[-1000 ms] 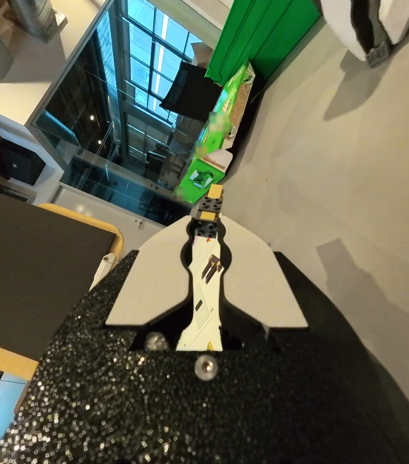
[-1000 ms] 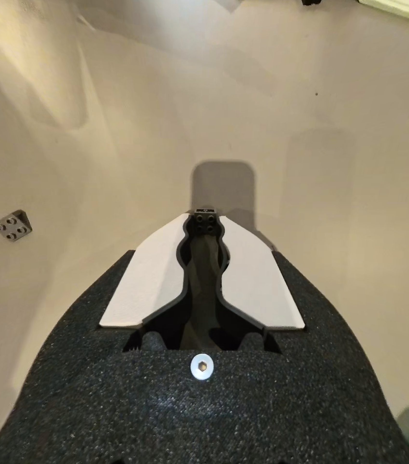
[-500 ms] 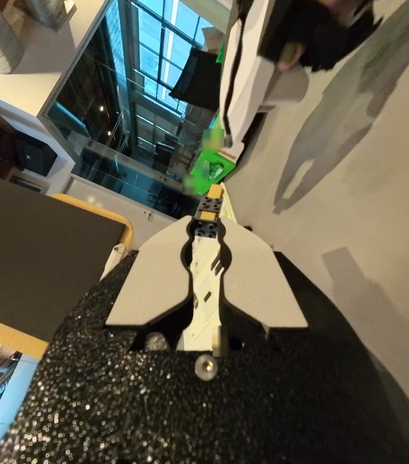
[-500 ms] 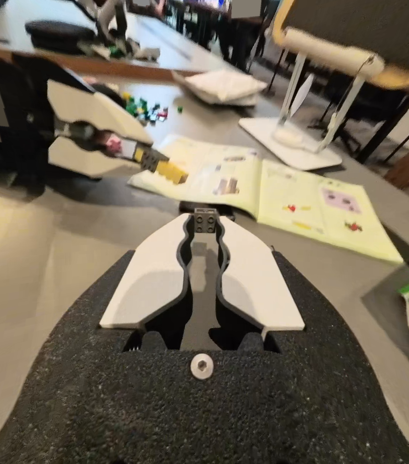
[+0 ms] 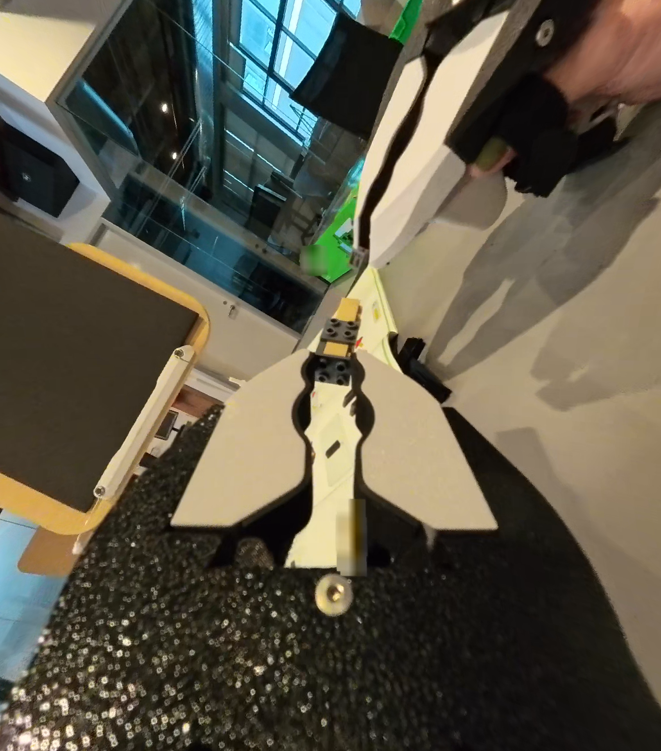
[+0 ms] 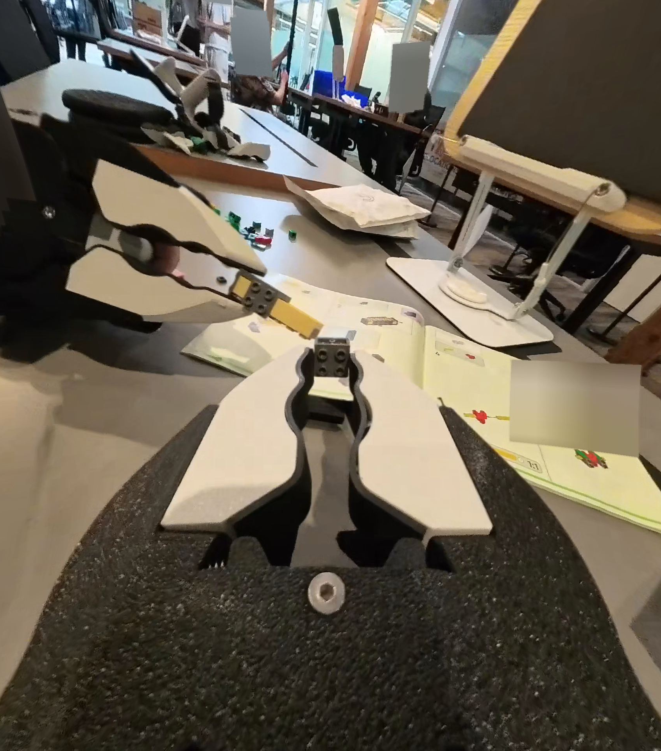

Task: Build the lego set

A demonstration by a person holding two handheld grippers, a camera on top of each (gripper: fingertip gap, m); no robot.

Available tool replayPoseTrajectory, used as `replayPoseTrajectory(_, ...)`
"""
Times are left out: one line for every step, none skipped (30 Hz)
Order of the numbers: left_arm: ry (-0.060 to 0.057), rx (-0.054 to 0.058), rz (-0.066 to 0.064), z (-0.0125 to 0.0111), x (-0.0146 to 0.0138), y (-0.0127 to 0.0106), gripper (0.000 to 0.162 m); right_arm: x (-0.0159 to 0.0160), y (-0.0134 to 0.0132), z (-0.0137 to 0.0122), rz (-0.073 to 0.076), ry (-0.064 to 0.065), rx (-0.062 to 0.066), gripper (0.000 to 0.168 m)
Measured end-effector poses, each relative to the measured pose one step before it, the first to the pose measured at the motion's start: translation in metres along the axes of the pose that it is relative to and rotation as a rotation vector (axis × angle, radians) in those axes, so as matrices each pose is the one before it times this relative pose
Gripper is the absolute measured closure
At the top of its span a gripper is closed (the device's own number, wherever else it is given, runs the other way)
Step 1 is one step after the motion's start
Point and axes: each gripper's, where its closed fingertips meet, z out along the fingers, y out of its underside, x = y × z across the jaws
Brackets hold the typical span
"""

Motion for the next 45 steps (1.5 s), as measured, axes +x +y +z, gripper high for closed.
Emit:
replayPoseTrajectory(0.0021,-0.0016,-0.0035,0.00039,0.00038,0.00058,0.146,-0.00113,0.00012,-0.00001,-0.0133,0.0015,-0.0025,0.153)
replayPoseTrajectory(0.0025,-0.0022,-0.0040,0.00047,0.00033,0.00066,0.146,-0.00075,0.00046,0.00023,-0.0084,0.0006,-0.0031,0.153)
replayPoseTrajectory(0.0020,-0.0023,-0.0052,0.00041,0.00015,0.00080,0.146,-0.00053,0.00047,0.00039,-0.0033,-0.0009,-0.0033,0.153)
replayPoseTrajectory(0.0005,-0.0025,-0.0062,0.00032,-0.00021,0.00081,0.146,-0.00015,0.00054,0.00040,0.0003,-0.0007,-0.0025,0.153)
replayPoseTrajectory(-0.0008,-0.0024,-0.0067,0.00025,-0.00050,0.00083,0.146,0.00030,0.00031,-0.00001,0.0034,0.0011,-0.0007,0.153)
replayPoseTrajectory(-0.0015,-0.0022,-0.0071,0.00021,-0.00076,0.00092,0.146,0.00077,-0.00041,-0.00036,0.0055,0.0029,0.0032,0.153)
replayPoseTrajectory(-0.0009,-0.0021,-0.0078,0.00020,-0.00059,0.00082,0.146,0.00097,-0.00106,-0.00077,0.0069,0.0041,0.0076,0.153)
replayPoseTrajectory(0.0001,-0.0020,-0.0077,0.00014,-0.00054,0.00089,0.146,0.00115,-0.00102,-0.00105,0.0102,0.0058,0.0079,0.153)
replayPoseTrajectory(0.0006,-0.0018,-0.0069,0.00023,-0.00038,0.00082,0.146,0.00124,-0.00088,-0.00110,0.0130,0.0056,0.0073,0.153)
replayPoseTrajectory(0.0010,-0.0013,-0.0062,0.00012,-0.00020,0.00067,0.146,0.00112,-0.00081,-0.00133,0.0128,0.0052,0.0065,0.153)
replayPoseTrajectory(0.0011,-0.0006,-0.0054,0.00010,-0.00006,0.00035,0.146,0.00129,-0.00067,-0.00133,0.0124,0.0070,0.0058,0.153)
replayPoseTrajectory(0.0009,0.0007,-0.0039,0.00002,0.00005,0.00004,0.146,0.00148,-0.00065,-0.00153,0.0119,0.0087,0.0055,0.153)
replayPoseTrajectory(0.0010,0.0008,-0.0022,0.00010,0.00008,-0.00001,0.146,0.00164,-0.00100,-0.00163,0.0104,0.0111,0.0069,0.153)
replayPoseTrajectory(0.0018,-0.0003,-0.0009,0.00030,0.00028,0.00004,0.146,0.00158,-0.00116,-0.00165,0.0099,0.0116,0.0086,0.153)
replayPoseTrajectory(0.0027,-0.0006,-0.0003,0.00026,0.00057,0.00014,0.146,0.00125,-0.00092,-0.00135,0.0108,0.0084,0.0072,0.153)
replayPoseTrajectory(0.0035,-0.0007,-0.0003,0.00024,0.00059,0.00009,0.146,0.00097,-0.00070,-0.00108,0.0111,0.0071,0.0058,0.153)
replayPoseTrajectory(0.0036,-0.0011,-0.0004,0.00024,0.00063,0.00028,0.146,0.00056,-0.00058,-0.00052,0.0096,0.0047,0.0050,0.153)
replayPoseTrajectory(0.0025,-0.0011,-0.0006,0.00014,0.00040,0.00024,0.146,0.00016,-0.00005,-0.00009,0.0091,0.0013,0.0020,0.153)
replayPoseTrajectory(0.0013,-0.0009,-0.0010,-0.00002,0.00012,0.00027,0.146,-0.00012,-0.00006,0.00009,0.0092,0.0000,0.0010,0.153)
replayPoseTrajectory(0.0009,-0.0007,-0.0017,0.00002,-0.00003,0.00025,0.146,-0.00083,-0.00008,0.00035,0.0083,-0.0032,0.0014,0.153)
replayPoseTrajectory(0.0013,-0.0001,-0.0019,0.00006,0.00012,0.00024,0.146,-0.00135,-0.00001,0.00014,0.0052,-0.0053,0.0005,0.153)
replayPoseTrajectory(0.0022,0.0005,-0.0019,0.00008,0.00023,0.00002,0.146,-0.00116,-0.00027,-0.00025,-0.0001,-0.0017,0.0005,0.153)
replayPoseTrajectory(0.0031,0.0004,-0.0014,0.00027,0.00048,0.00012,0.146,-0.00089,-0.00032,-0.00055,-0.0018,0.0030,0.0014,0.153)
replayPoseTrajectory(0.0048,0.0000,-0.0005,0.00030,0.00084,0.00006,0.146,-0.00132,-0.00064,-0.00084,0.0005,0.0012,0.0032,0.153)
replayPoseTrajectory(0.0064,0.0003,0.0000,0.00042,0.00102,-0.00001,0.146,-0.00201,-0.00116,-0.00077,0.0036,-0.0037,0.0065,0.153)
replayPoseTrajectory(0.0053,0.0018,0.0005,0.00029,0.00103,-0.00023,0.146,-0.00235,-0.00110,-0.00046,0.0062,-0.0056,0.0068,0.153)
replayPoseTrajectory(0.0030,0.0026,0.0020,0.00013,0.00058,-0.00044,0.146,-0.00277,-0.00085,-0.00001,0.0058,-0.0088,0.0055,0.153)
replayPoseTrajectory(0.0020,0.0025,0.0028,-0.00010,0.00038,-0.00052,0.146,-0.00298,-0.00042,0.00064,0.0027,-0.0115,0.0020,0.153)
replayPoseTrajectory(0.0019,0.0025,0.0011,-0.00025,0.00033,-0.00033,0.146,-0.00290,-0.00003,0.00113,-0.0026,-0.0117,-0.0006,0.153)
replayPoseTrajectory(0.0012,0.0029,-0.0015,-0.00018,0.00001,-0.00034,0.146,-0.00272,0.00029,0.00144,-0.0068,-0.0117,-0.0033,0.153)
replayPoseTrajectory(0.0003,0.0030,-0.0029,-0.00026,-0.00024,-0.00039,0.146,-0.00253,0.00096,0.00163,-0.0082,-0.0109,-0.0072,0.153)
replayPoseTrajectory(0.0005,0.0039,-0.0020,-0.00026,-0.00019,-0.00028,0.146,-0.00233,0.00069,0.00160,-0.0088,-0.0103,-0.0061,0.153)
replayPoseTrajectory(0.0021,0.0072,0.0010,-0.00027,0.00021,-0.00071,0.146,-0.00247,0.00016,0.00146,-0.0078,-0.0111,-0.0020,0.153)
replayPoseTrajectory(0.0019,0.0113,0.0048,-0.00022,0.00033,-0.00125,0.146,-0.00216,-0.00017,0.00141,-0.0072,-0.0091,-0.0009,0.153)
replayPoseTrajectory(-0.0005,0.0101,0.0072,-0.00027,0.00018,-0.00137,0.146,-0.00137,0.00009,0.00133,-0.0085,-0.0038,-0.0023,0.153)
replayPoseTrajectory(-0.0036,0.0038,0.0080,-0.00016,-0.00026,-0.00080,0.146,-0.00004,0.00054,0.00138,-0.0095,0.0056,-0.0061,0.153)
replayPoseTrajectory(-0.0041,0.0001,0.0094,-0.00005,-0.00011,-0.00044,0.146,0.00082,0.00116,0.00152,-0.0105,0.0113,-0.0096,0.153)
replayPoseTrajectory(-0.0015,0.0001,0.0104,-0.00007,0.00036,-0.00040,0.146,-0.00003,0.00166,0.00140,-0.0104,0.0042,-0.0121,0.153)
replayPoseTrajectory(0.0008,-0.0017,0.0110,0.00020,0.00081,-0.00013,0.146,-0.00046,0.00173,0.00139,-0.0073,0.0017,-0.0128,0.153)
replayPoseTrajectory(0.0009,-0.0051,0.0123,0.00026,0.00083,0.00030,0.146,0.00042,0.00171,0.00117,-0.0034,0.0071,-0.0128,0.153)
replayPoseTrajectory(0.0010,-0.0064,0.0133,0.00038,0.00095,0.00052,0.146,0.00054,0.00162,0.00109,-0.0010,0.0067,-0.0117,0.153)
replayPoseTrajectory(0.0015,-0.0053,0.0122,0.00027,0.00101,0.00048,0.146,0.00001,0.00089,0.00105,0.0009,0.0018,-0.0061,0.153)
replayPoseTrajectory(0.0017,-0.0040,0.0102,0.00025,0.00084,0.00007,0.146,0.00020,0.00048,0.00089,0.0069,0.0037,-0.0045,0.153)
replayPoseTrajectory(0.0020,-0.0028,0.0090,0.00015,0.00081,-0.00002,0.146,0.00092,0.00057,0.00079,0.0124,0.0086,-0.0045,0.153)
replayPoseTrajectory(0.0030,-0.0025,0.0092,0.00019,0.00101,-0.00003,0.146,0.00055,0.00048,0.00062,0.0147,0.0063,-0.0034,0.153)
